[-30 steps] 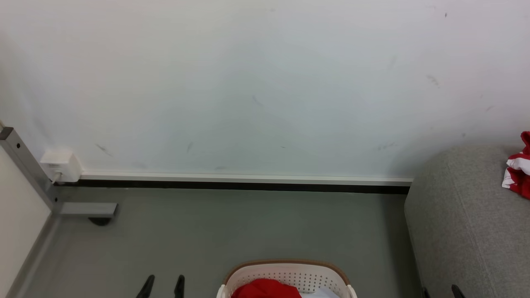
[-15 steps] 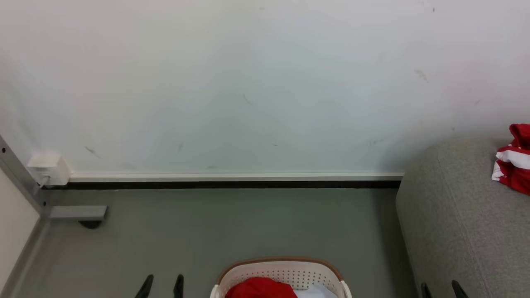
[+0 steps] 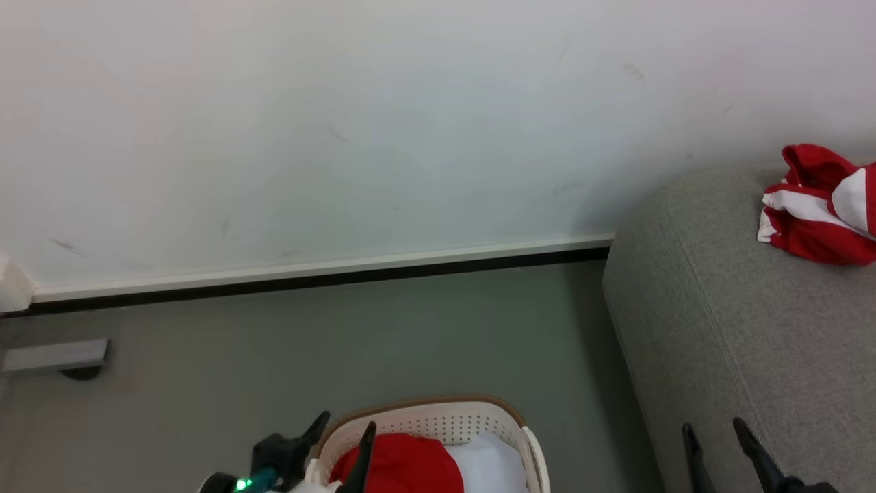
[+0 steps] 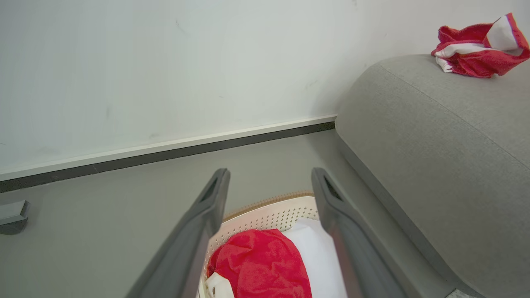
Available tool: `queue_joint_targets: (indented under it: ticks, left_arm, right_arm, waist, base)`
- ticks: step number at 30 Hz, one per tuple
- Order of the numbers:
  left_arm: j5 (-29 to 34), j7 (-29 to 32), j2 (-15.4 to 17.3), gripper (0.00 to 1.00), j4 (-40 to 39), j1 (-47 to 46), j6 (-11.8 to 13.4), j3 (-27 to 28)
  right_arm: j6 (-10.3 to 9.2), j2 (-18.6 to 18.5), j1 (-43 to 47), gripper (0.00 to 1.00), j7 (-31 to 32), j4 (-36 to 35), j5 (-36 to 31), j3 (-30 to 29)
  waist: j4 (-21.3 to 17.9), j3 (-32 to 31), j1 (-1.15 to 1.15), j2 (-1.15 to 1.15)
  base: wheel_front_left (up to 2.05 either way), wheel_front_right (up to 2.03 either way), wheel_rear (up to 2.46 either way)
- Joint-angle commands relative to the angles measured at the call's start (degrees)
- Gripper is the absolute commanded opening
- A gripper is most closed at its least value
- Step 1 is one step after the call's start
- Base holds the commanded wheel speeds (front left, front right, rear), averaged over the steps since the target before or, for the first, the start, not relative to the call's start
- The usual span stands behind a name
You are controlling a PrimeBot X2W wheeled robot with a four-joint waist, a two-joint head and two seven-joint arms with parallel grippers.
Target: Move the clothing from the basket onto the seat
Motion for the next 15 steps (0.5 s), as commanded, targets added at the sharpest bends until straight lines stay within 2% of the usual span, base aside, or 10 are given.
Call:
queue_joint_targets:
  ticks: [1,5,15]
  left_arm:
    - [1.1,0.8,0.3,1.0,1.1,-2.4,-0.1,-0.7]
    - [3.4,4.4,0.2,1.0,6.9,-8.8,-0.1,-4.2]
    - [7.4,12.1,1.2,1.0,19.4,-21.3,0.3,-8.5]
  right_arm:
    - [-0.15,-0.1,-1.7,1.0,-0.2,-0.7,0.5,0.0]
    - [-0.15,0.2,-4.7,1.0,-0.1,-2.7,0.9,0.5]
    - [-0.15,0.8,-13.5,1.0,-0.1,-9.6,1.6,2.6]
  waist:
    - [-2.5,3.3,0.0,0.0]
    - [-5.4,9.0,0.0,0.0]
    - [-11.5,22.6,0.0,0.0]
  base:
    - [0.0,0.0,0.0]
    - [0.0,0.0,0.0]
    - [0.0,0.0,0.0]
